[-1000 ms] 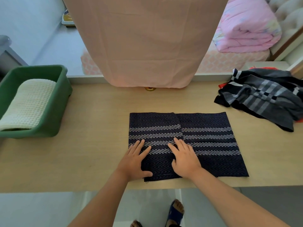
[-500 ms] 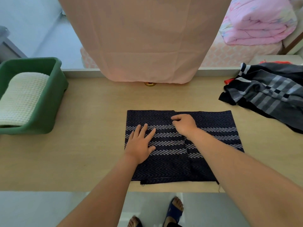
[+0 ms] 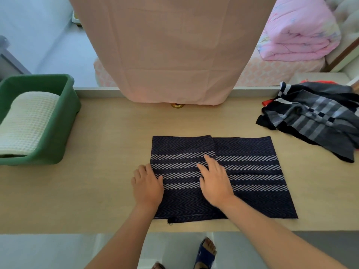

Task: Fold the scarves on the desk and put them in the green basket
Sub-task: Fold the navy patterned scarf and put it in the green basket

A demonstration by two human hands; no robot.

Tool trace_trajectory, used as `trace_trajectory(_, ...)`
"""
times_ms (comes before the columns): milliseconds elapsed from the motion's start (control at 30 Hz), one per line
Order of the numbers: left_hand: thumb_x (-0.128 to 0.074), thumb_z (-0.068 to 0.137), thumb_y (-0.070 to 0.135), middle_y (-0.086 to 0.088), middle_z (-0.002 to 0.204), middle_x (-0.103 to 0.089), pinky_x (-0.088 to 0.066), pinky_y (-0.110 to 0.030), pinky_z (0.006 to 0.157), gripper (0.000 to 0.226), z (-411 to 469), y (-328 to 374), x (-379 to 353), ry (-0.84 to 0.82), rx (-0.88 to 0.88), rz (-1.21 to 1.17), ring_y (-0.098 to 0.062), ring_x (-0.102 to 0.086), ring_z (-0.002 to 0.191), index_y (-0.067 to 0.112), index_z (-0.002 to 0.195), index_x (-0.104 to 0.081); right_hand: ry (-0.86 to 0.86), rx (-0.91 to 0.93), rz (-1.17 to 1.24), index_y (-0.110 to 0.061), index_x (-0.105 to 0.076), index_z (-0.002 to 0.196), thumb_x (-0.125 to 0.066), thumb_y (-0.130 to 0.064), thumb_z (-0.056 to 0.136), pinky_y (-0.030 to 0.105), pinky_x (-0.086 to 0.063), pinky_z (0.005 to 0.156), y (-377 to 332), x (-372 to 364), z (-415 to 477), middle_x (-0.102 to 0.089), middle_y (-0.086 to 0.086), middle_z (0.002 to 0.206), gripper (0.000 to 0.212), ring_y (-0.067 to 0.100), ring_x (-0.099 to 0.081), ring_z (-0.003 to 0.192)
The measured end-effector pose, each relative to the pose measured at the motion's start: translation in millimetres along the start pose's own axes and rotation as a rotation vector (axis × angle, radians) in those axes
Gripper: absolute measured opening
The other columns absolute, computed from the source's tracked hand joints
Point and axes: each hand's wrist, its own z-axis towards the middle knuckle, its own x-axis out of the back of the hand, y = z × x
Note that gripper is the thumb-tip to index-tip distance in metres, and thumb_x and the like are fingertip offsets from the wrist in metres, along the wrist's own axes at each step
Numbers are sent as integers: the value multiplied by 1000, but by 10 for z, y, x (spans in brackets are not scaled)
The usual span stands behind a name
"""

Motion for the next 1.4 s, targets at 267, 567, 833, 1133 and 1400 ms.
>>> trace_trajectory(267, -54, 90, 22, -7, 106, -54, -37, -36, 80, 11, -88, -354, 90, -58, 11, 22, -27, -49, 98, 14, 96, -58, -317, -118, 54, -26, 5, 158, -37, -43, 103, 45, 4, 123, -437, -109, -309, 22, 6, 163, 70, 24, 22, 149)
trace_trajectory(567, -50, 99, 11, -1, 107, -58, -51, -37, 77, 13, -47, -891, 433, -230, 58, -837, -22, -60, 95, 18, 108, -45, -444, -187, -41, -33, 6, 157, -43, -48, 101, 59, 7, 119, -1078, -112, -359, 21, 9, 163, 76, 30, 22, 149)
trace_trajectory(833, -45, 95, -1, 8, 141, -45, -45, -39, 106, 57, 66, -298, 734, -439, -303, -1003, -15, -46, 132, 30, 143, -40, -165, -360, 675, -31, -46, 144, -59, -31, 96, 34, -40, 107, -956, 466, -207, -48, -3, 145, 50, 15, -49, 126)
trace_trajectory(1133, -53, 95, 10, 12, 148, -32, -52, -35, 90, 80, -239, 658, 399, -745, -385, -905, -21, -66, 107, 41, 153, -7, -93, -757, 1135, -28, -55, 135, -48, -42, 101, 40, -52, 92, -428, 444, -269, -57, -7, 126, 37, 20, -57, 113)
trace_trajectory(1400, -43, 97, 2, -1, 119, -57, -38, -21, 96, 38, -139, 539, 334, -124, -325, -662, -16, -54, 112, 12, 133, -51, -67, -551, 957, -25, -65, 123, -59, -19, 96, 29, -48, 98, -295, 277, -186, -65, -11, 116, 28, 11, -61, 106)
